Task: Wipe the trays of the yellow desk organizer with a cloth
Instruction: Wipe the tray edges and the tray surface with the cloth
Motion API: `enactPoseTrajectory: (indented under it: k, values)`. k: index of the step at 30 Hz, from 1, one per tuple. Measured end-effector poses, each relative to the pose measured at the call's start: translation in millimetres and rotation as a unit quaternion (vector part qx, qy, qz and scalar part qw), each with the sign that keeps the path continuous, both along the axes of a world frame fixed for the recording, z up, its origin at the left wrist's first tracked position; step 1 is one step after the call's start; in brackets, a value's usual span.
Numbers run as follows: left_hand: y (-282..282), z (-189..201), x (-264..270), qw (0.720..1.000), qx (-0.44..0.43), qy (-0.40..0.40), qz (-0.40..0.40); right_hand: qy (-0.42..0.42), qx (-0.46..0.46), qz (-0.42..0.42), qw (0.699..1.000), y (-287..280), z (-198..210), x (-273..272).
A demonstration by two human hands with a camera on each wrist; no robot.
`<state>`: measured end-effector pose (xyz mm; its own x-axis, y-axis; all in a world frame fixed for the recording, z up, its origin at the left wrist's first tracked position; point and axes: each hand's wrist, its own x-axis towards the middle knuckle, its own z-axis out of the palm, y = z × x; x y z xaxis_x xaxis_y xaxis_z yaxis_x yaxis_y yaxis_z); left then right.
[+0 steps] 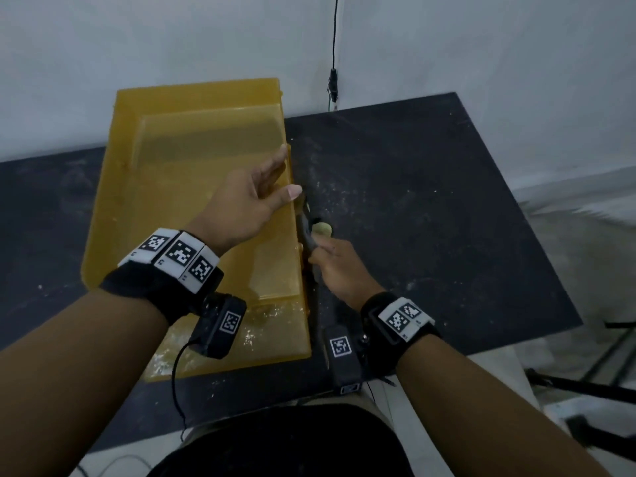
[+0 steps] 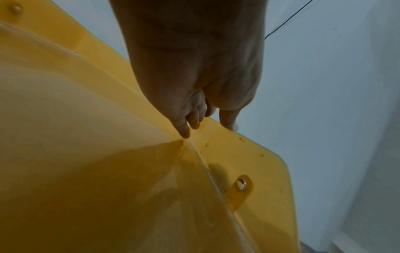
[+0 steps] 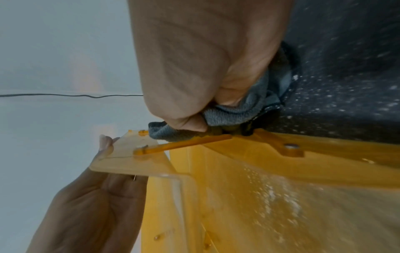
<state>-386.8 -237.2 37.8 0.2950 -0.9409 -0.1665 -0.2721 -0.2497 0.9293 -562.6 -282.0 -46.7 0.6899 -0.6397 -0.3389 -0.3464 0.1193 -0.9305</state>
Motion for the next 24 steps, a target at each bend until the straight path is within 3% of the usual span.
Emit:
enactPoseTrajectory:
  k: [9, 16, 24]
  values:
    - [5.1, -1.7, -4.6, 0.999, -0.037, 0.004, 0.002, 0.000, -0.020, -0.038, 0.999, 52.2, -5.4, -37.9]
    - [9.1, -7.8, -3.2, 0.999, -0.049, 0.004, -0.002, -0.008, -0.050, -0.017, 0.999, 87.6, -6.2, -69.6]
    - [10.2, -4.3, -2.4, 0.999, -0.050, 0.010, -0.001, -0.006, -0.028, 0.037, 0.999, 89.2, 5.6, -94.1]
